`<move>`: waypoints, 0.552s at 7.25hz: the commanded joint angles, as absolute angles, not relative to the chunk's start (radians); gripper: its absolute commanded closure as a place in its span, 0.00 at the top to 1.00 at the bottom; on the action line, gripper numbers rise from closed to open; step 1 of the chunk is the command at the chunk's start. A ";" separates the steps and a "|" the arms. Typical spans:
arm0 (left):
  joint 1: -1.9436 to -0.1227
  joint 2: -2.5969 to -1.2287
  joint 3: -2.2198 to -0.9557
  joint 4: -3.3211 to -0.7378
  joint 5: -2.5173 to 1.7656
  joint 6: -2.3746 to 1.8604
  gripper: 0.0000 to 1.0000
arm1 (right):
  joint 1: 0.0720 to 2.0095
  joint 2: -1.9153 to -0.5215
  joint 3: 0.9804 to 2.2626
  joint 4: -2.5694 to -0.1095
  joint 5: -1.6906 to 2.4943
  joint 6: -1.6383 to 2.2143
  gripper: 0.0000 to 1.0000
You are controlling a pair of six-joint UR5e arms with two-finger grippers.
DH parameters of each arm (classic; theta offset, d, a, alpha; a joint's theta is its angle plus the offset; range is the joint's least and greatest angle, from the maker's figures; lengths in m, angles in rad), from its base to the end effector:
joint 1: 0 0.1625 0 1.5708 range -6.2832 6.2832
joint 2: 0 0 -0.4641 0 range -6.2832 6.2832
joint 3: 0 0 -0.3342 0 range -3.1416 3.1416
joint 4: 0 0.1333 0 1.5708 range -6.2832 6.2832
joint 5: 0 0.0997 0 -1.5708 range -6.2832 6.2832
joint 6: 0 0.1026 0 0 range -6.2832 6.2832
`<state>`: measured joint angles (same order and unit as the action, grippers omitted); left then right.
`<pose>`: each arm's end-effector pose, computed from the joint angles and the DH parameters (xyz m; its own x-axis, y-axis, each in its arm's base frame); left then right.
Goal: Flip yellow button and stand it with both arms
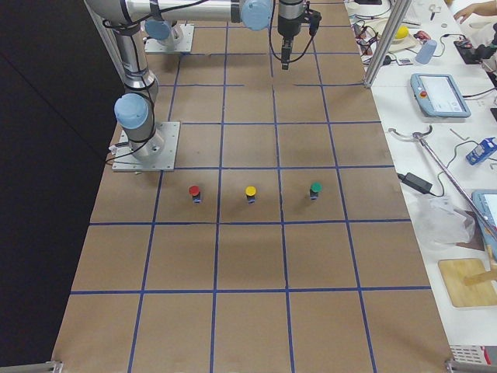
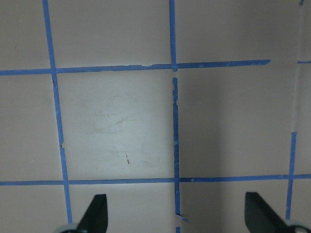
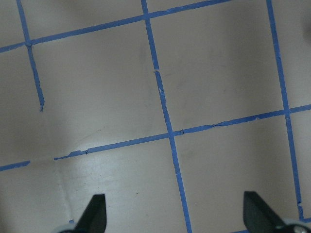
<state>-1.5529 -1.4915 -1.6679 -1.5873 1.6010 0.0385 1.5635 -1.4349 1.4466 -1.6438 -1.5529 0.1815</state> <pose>-0.1231 -0.3958 0.5133 -0.9994 0.0216 -0.0288 0.0206 0.9992 0.0354 0.1315 -0.5038 0.5221 -0.9821 0.1863 -0.0286 0.1876 0.9806 -0.0570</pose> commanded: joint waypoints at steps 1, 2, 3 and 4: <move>-1.548 -1.490 -1.654 -1.588 1.598 0.041 1.00 | 1.584 -1.417 1.440 -1.634 -1.552 0.166 1.00; -1.543 -1.488 -1.648 -1.592 1.601 0.041 1.00 | 1.597 -1.417 1.445 -1.634 -1.555 0.169 1.00; -1.546 -1.489 -1.651 -1.592 1.597 0.040 1.00 | 1.611 -1.416 1.451 -1.635 -1.558 0.172 1.00; -1.545 -1.488 -1.652 -1.592 1.603 0.041 1.00 | 1.614 -1.414 1.451 -1.637 -1.557 0.169 1.00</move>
